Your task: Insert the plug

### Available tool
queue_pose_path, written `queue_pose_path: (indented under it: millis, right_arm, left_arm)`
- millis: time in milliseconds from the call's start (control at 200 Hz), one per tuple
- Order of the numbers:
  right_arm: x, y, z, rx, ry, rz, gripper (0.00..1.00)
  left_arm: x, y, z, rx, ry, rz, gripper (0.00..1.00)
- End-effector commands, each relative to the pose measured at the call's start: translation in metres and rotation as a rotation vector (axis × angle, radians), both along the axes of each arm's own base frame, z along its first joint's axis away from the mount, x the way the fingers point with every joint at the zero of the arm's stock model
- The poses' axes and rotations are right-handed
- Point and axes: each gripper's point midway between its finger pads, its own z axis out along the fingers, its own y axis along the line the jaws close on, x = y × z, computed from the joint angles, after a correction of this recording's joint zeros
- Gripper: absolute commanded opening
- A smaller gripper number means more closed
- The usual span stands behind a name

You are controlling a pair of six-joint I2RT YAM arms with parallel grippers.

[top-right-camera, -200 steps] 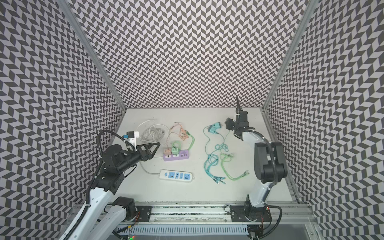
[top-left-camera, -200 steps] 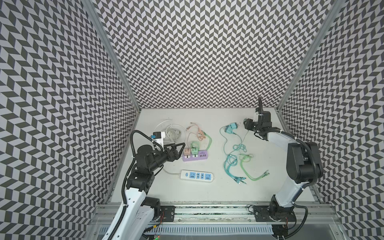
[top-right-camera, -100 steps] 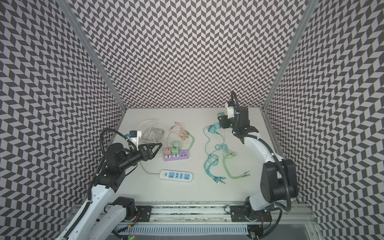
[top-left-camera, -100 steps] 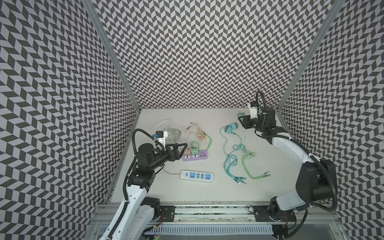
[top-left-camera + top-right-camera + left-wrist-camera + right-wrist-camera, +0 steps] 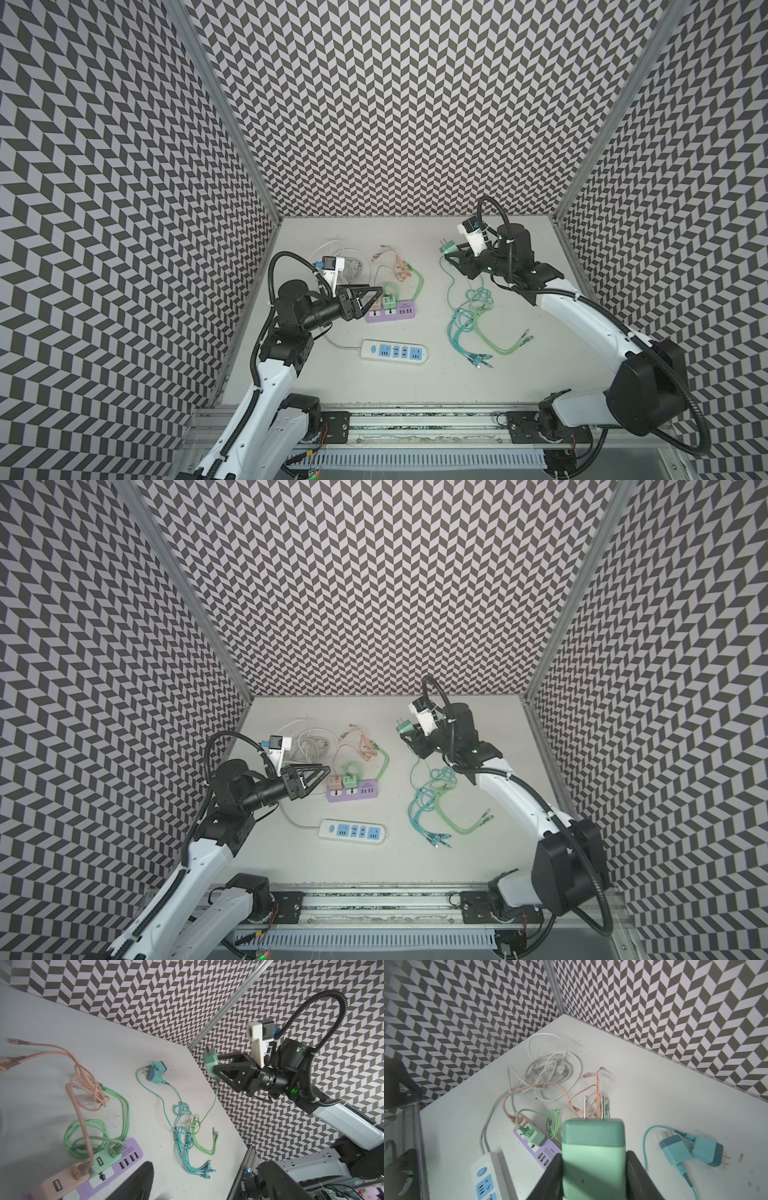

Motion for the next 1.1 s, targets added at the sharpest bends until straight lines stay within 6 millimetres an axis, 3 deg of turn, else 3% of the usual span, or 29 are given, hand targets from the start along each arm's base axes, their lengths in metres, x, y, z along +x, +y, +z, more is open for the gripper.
queue_pose_path:
  millis: [0, 561, 1096]
  right_arm:
    - [-0.022, 0.012, 0.019, 0.017, -0.090, 0.092, 0.26]
    - [-0.100, 0.054, 0.026, -0.003, -0.198, 0.362, 0.25]
    - [-0.134, 0.079, 0.036, -0.019, -0.241, 0.479, 0.25]
  left_arm:
    - [-0.007, -0.013, 0.019, -0.023, -0.048, -0.081, 0.84]
    - [-0.015, -0.075, 0.018, 0.025, -0.029, -0.251, 0.80]
    - [-0.016, -0.091, 0.012, 0.048, -0.017, -0.287, 0.71]
